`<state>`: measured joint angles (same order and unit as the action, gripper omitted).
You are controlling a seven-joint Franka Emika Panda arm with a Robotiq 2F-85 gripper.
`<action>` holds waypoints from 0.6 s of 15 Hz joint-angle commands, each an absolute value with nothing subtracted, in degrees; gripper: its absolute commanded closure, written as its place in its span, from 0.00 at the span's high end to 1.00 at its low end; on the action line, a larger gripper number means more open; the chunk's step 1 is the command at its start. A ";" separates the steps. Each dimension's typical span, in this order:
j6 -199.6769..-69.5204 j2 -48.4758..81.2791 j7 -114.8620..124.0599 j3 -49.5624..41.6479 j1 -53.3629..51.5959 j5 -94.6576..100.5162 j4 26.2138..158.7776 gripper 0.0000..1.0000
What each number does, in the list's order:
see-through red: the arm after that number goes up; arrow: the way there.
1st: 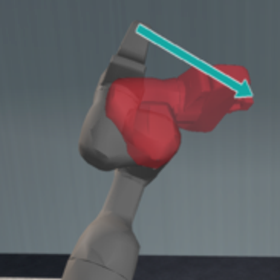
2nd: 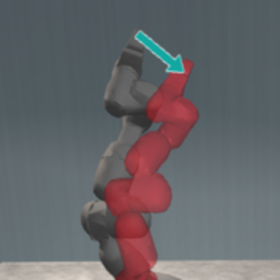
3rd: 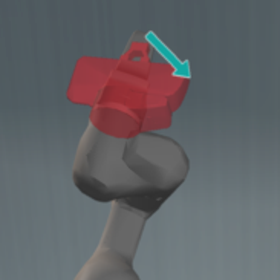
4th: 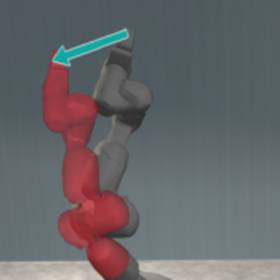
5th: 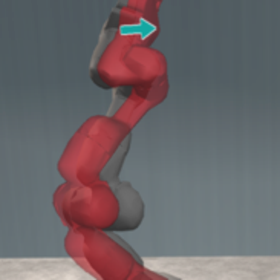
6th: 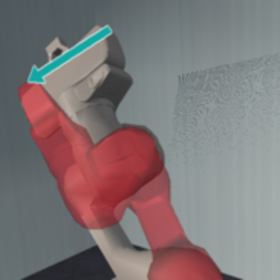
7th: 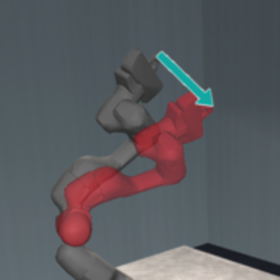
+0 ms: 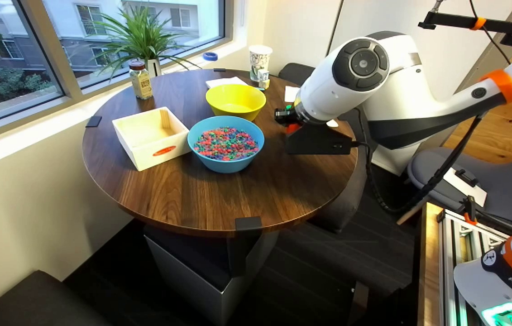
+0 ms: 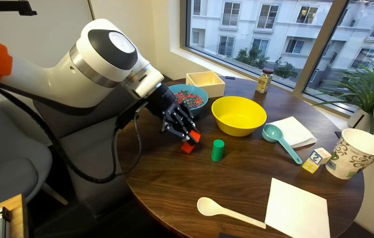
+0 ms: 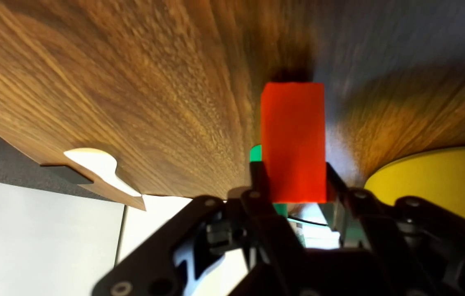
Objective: Position the orange block upright
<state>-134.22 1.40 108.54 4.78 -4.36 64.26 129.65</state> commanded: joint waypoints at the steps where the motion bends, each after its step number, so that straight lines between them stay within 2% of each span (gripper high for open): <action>1: -134.05 1.90 109.84 4.93 -4.87 65.82 129.74 0.64; 2: -134.04 1.89 109.84 4.93 -4.92 65.84 129.71 0.64; 3: -134.19 1.86 109.11 4.82 -4.85 65.78 129.58 0.69; 7: -134.69 1.28 108.16 4.30 -4.35 64.88 128.90 0.98; 9: -135.86 0.84 106.16 3.88 -3.94 63.45 128.56 1.00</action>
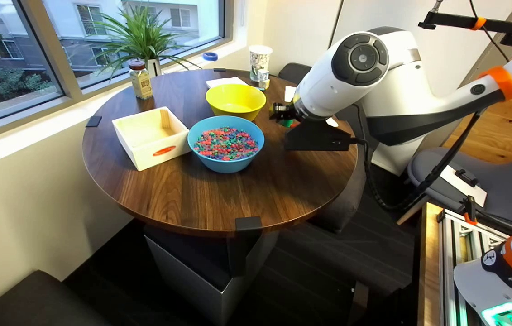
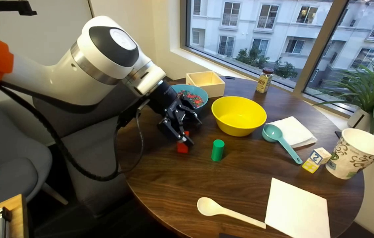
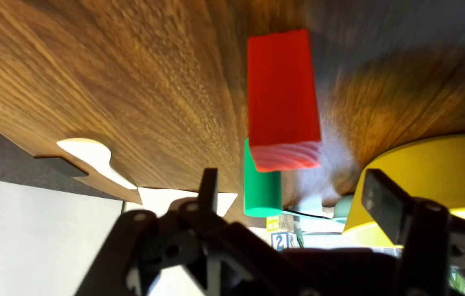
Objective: Position the orange block upright
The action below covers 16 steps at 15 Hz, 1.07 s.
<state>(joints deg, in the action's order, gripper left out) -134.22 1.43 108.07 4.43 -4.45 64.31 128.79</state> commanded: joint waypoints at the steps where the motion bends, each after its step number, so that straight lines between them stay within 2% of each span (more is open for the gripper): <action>1: -137.97 0.52 104.56 3.53 -3.53 62.82 128.57 1.00; 8: -148.09 -2.14 85.57 0.84 -0.88 48.97 128.68 1.00; 16: -142.25 -5.54 57.27 0.67 -0.70 19.07 127.30 1.00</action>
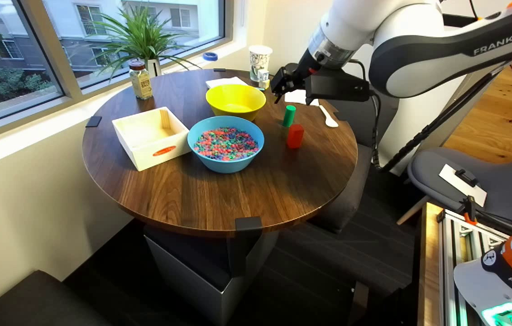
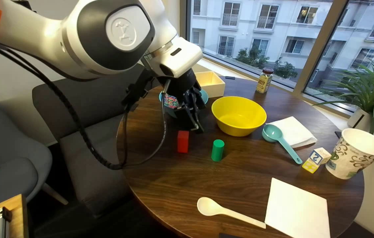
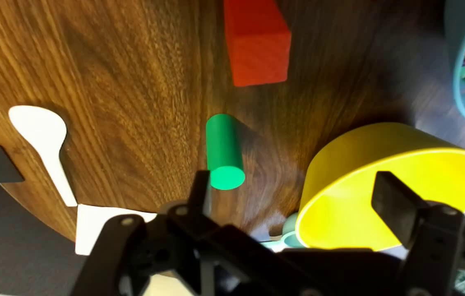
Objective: Position the orange block upright
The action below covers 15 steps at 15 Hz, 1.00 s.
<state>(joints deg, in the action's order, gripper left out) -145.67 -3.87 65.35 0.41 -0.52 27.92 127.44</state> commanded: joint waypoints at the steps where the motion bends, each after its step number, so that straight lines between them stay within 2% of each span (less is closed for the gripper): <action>1: -140.71 -5.87 55.01 0.69 -0.60 16.54 126.98 1.00; 9: -128.42 -6.98 50.23 0.89 0.31 11.05 123.17 1.00; 15: -129.12 -6.60 51.53 1.12 0.62 12.60 122.91 1.00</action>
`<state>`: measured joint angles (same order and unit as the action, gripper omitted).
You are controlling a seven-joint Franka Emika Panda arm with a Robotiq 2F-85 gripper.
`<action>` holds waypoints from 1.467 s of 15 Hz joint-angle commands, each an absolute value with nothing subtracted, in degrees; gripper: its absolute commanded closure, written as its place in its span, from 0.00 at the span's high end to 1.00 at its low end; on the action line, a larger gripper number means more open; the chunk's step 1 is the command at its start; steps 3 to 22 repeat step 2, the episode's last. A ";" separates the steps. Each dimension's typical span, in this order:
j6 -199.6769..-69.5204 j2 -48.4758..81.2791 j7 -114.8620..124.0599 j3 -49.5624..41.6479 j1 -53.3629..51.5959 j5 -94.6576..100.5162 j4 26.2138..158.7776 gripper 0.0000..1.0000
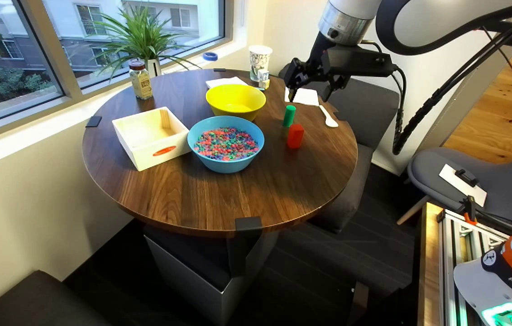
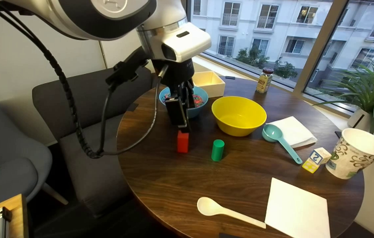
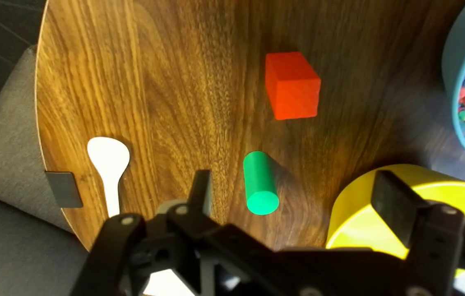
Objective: Position the orange block upright
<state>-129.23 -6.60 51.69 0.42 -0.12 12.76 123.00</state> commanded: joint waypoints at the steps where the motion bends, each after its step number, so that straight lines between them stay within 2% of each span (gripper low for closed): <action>1: -129.12 -6.60 51.53 1.12 0.62 12.58 122.91 1.00; 22: -129.12 -6.60 51.53 1.12 0.62 12.56 122.91 1.00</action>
